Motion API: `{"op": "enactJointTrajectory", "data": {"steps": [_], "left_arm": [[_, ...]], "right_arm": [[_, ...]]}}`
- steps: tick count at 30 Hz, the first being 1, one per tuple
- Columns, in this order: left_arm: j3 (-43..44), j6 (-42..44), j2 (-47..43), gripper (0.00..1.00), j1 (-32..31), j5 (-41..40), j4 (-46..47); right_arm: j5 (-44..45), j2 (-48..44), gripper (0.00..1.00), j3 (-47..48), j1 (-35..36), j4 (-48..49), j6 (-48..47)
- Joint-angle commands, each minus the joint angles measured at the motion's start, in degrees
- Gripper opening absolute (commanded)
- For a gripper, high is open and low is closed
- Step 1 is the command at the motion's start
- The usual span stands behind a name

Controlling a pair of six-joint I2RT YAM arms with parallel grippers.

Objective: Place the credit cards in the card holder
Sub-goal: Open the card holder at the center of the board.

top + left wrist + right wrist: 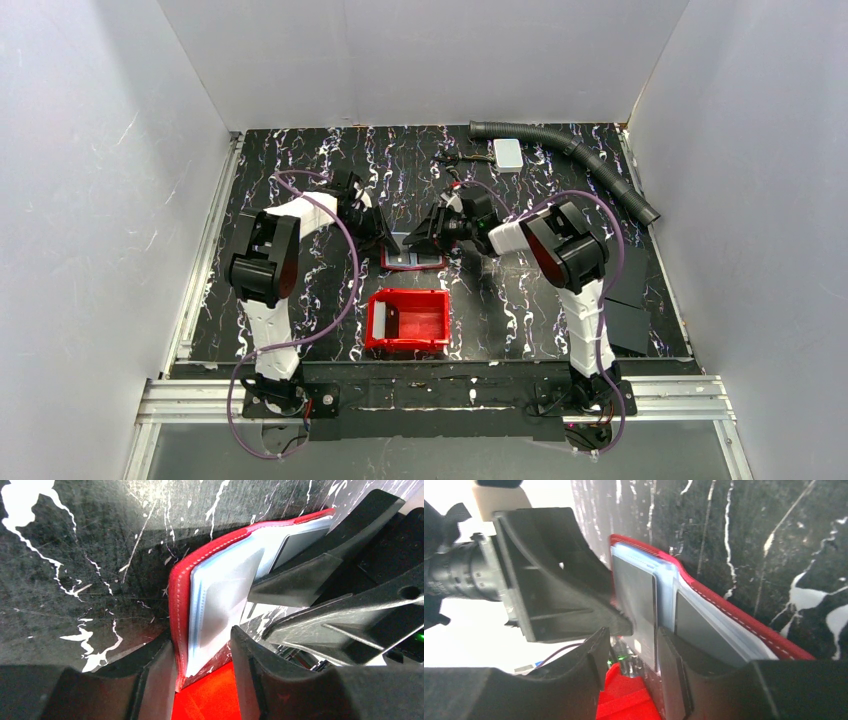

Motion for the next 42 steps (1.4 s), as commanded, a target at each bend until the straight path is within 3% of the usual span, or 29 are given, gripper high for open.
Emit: {"op": "enactJointTrajectory", "data": {"steps": [1, 8, 13, 26, 42], "left_arm": [[-1.88, -0.79, -4.09, 0.43, 0.17, 1.85, 2.59], [-1.14, -0.24, -3.44, 0.46, 1.45, 3.64, 2.85], [-0.58, -1.83, -2.84, 0.27, 1.59, 5.07, 4.25], [-0.58, -5.4, -2.62, 0.1, 1.54, 7.64, 8.23], [0.43, -5.08, -2.44, 0.08, 1.62, 7.29, 7.31]], "right_arm": [[-0.22, -2.57, 0.5, 4.27, 0.81, -12.66, -11.11], [5.88, -3.88, 0.54, 13.45, 0.47, -33.17, -27.28], [8.23, -5.47, 0.54, 15.92, 0.47, -40.59, -32.82], [11.36, -9.13, 0.53, 15.26, 0.47, -44.05, -35.75], [4.56, -8.69, 0.53, 10.71, 1.25, -35.07, -29.15]]}}
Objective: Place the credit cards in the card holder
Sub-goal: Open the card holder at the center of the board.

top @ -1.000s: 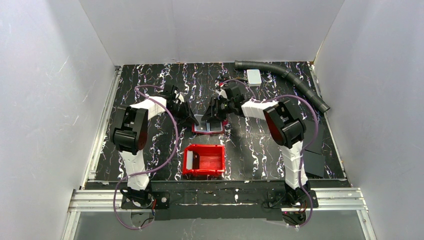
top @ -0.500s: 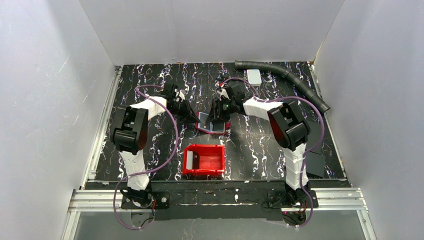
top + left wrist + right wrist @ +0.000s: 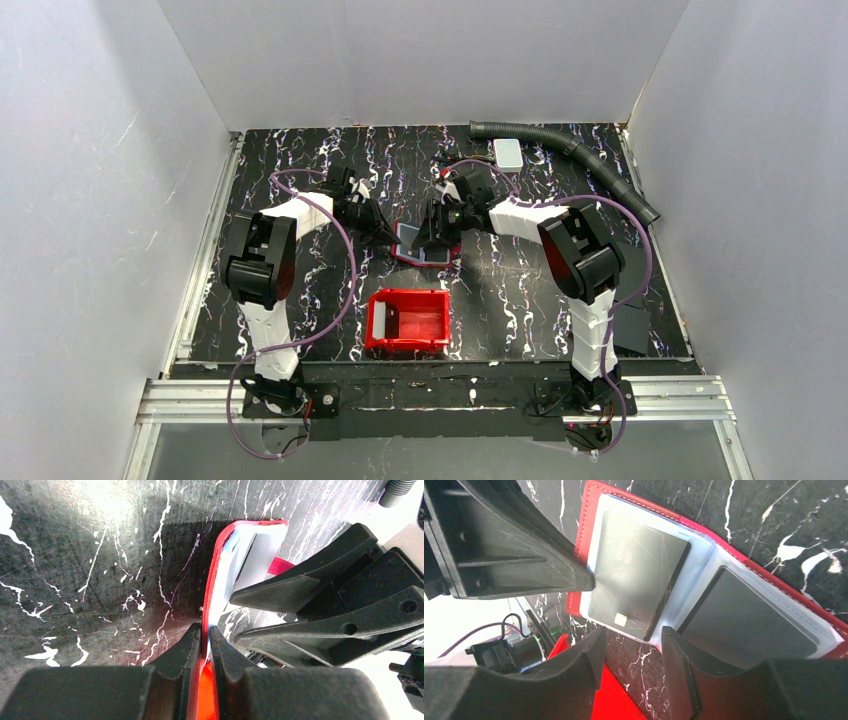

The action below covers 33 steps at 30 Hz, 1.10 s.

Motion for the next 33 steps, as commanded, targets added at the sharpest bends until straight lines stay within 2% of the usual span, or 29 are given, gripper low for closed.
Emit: {"op": "enactJointTrajectory", "data": {"steps": [1, 33], "left_arm": [[1.56, 0.32, -1.34, 0.08, 0.08, 0.95, -0.74], [2.83, 2.16, -0.6, 0.09, 0.59, 0.05, -3.14]], "right_arm": [[-2.29, -1.35, 0.53, -0.11, 0.61, 4.52, 1.87], [-0.92, 1.5, 0.52, -3.82, 1.63, 6.96, 3.07]]}}
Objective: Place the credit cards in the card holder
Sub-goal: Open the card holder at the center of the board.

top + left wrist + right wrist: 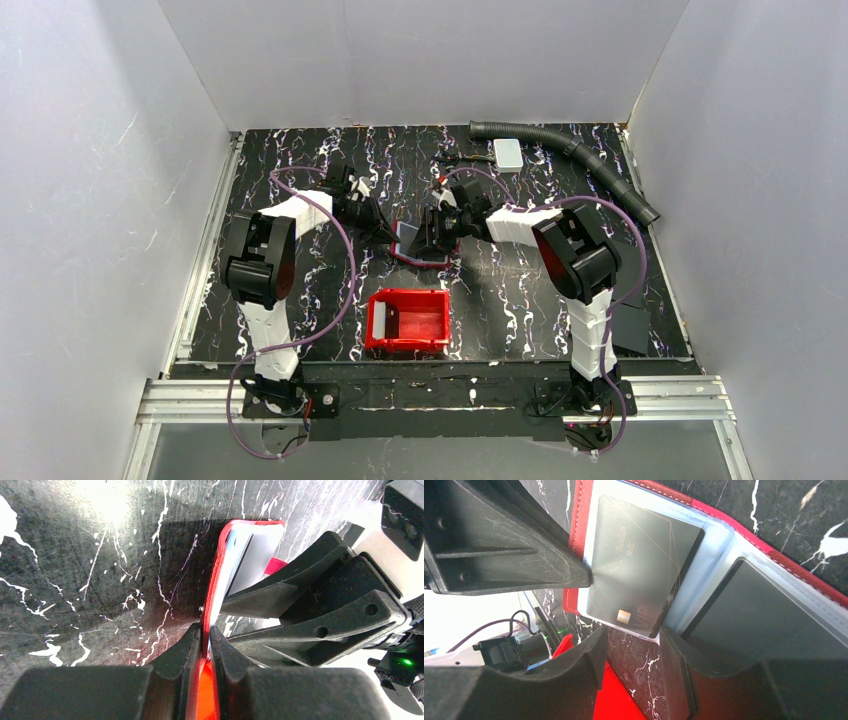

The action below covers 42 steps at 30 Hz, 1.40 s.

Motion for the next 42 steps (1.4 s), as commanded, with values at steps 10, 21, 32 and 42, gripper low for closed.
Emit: {"op": "enactJointTrajectory", "data": {"steps": [10, 21, 32, 42], "left_arm": [[-0.32, -3.77, -2.02, 0.06, 0.47, 5.55, 4.52], [-3.45, -7.01, -2.88, 0.12, 0.45, 8.52, 10.24], [-6.29, -10.57, -3.85, 0.02, 0.52, 9.23, 15.51], [-7.12, -4.83, -6.42, 0.0, 0.45, 6.02, 16.98]], "right_arm": [[-0.27, 1.76, 0.55, 0.04, 0.39, 4.12, 0.59], [-1.61, 2.51, 0.48, -3.04, 0.17, 9.2, 3.5], [-1.03, 2.51, 0.54, -2.89, -0.41, 7.66, 1.5], [4.04, -1.03, 0.7, 1.72, -0.95, -5.02, -4.13]]}}
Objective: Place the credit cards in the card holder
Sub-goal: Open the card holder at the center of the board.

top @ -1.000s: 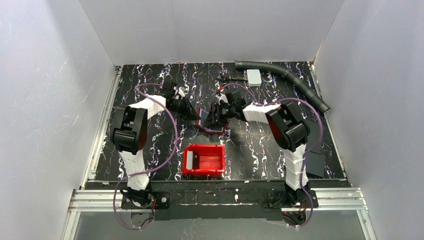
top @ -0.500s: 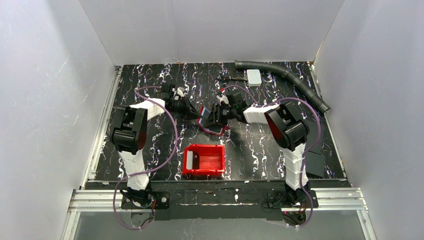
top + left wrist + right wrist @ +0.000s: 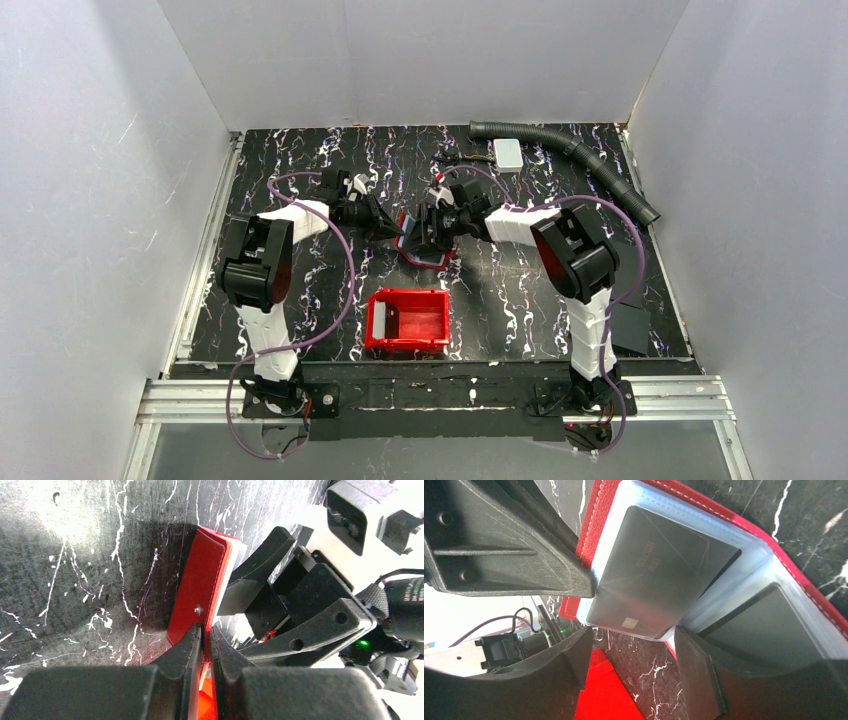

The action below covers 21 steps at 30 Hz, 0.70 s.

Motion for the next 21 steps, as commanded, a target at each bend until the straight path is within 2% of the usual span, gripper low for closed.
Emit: {"op": "enactJointTrajectory", "data": {"steps": [1, 12, 15, 19, 21], "left_arm": [[-0.65, 3.27, -4.7, 0.0, -0.3, -0.24, 1.49], [-0.96, 6.42, -6.72, 0.0, -0.42, -2.91, 0.82], [-0.75, 7.39, -7.36, 0.0, -0.77, -3.73, 0.2], [-0.6, 7.47, -7.42, 0.0, -1.24, -3.92, -0.14], [-0.41, 7.35, -7.25, 0.0, -1.5, -3.85, -0.14]], "right_arm": [[6.07, -2.18, 0.71, 1.51, -0.7, -8.75, -3.97], [8.8, -4.59, 0.69, 4.38, -2.4, -10.89, -1.18], [8.94, -4.04, 0.64, 4.81, -2.7, -8.7, 0.98], [6.77, -1.49, 0.47, 5.58, -2.92, -3.63, 5.79], [6.16, -0.82, 0.44, 5.49, -2.86, -1.98, 7.32]]}}
